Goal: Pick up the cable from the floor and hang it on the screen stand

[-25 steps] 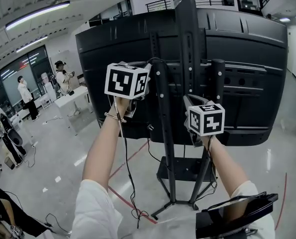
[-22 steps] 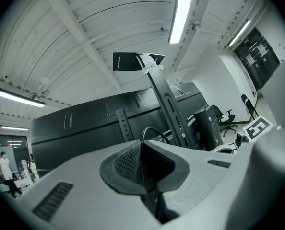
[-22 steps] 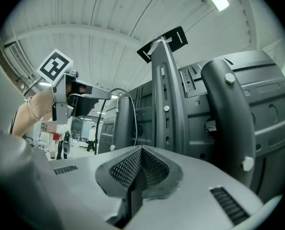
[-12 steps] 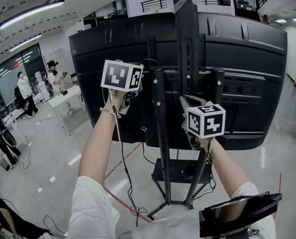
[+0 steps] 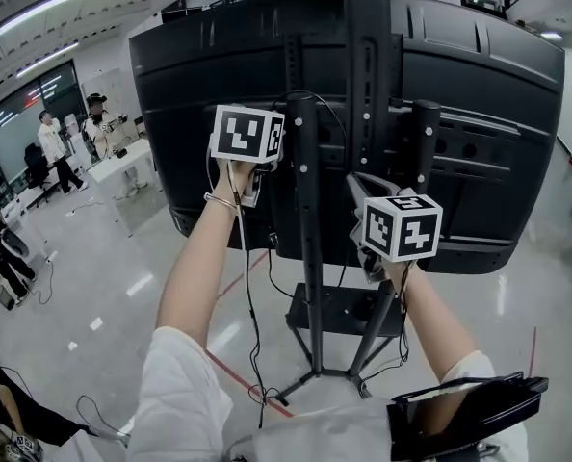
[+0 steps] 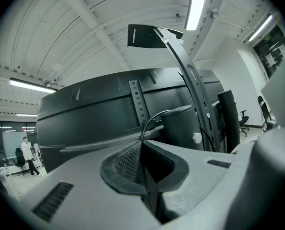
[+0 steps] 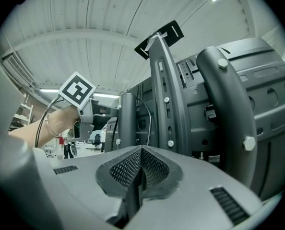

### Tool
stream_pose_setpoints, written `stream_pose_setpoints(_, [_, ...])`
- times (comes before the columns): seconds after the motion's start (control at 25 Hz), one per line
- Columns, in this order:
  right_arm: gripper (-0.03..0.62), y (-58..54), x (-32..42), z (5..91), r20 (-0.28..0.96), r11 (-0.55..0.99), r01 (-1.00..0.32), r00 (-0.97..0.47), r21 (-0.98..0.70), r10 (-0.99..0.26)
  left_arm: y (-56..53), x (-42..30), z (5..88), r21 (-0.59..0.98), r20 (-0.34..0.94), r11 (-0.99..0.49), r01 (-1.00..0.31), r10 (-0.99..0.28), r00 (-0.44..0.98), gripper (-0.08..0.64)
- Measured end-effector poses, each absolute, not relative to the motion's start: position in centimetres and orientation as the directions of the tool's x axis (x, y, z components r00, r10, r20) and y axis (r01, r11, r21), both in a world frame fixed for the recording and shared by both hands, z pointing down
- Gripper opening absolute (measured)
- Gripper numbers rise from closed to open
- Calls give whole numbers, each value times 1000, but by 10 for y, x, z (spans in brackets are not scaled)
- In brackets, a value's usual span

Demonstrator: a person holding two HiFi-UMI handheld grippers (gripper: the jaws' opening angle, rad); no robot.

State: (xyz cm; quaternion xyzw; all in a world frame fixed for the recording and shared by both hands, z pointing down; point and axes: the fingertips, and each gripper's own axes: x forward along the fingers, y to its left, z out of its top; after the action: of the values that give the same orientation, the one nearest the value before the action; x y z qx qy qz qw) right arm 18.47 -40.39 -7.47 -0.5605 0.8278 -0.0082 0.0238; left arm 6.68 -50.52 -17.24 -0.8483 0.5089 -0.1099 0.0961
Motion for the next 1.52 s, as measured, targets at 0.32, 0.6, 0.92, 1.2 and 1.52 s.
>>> stream_pose_setpoints(0.32, [17,-389,200,-64,-45,379,-923,-377,-60,-925,-508,65,-164,-256,96,-426,-868,-904,416,11])
stream_pose_setpoints(0.6, [17,-393,196,-45,-32,412,-907,-411,-89,-911,-498,64,-138,-236,44,-415,-878,-908,417,12])
stream_pose_setpoints(0.92, [17,-392,188,-20,-42,445,-885,-443,-135,-895,-477,55,-94,-163,-29,-416,-894,-904,426,48])
stream_pose_setpoints(1.2, [18,-388,185,2,-39,451,-880,-451,-151,-892,-438,50,-48,-70,-90,-455,-888,-884,459,66])
stream_pose_setpoints(1.52, [18,-379,191,34,-53,399,-905,-395,-151,-917,-382,53,17,-50,-135,-440,-897,-887,443,64])
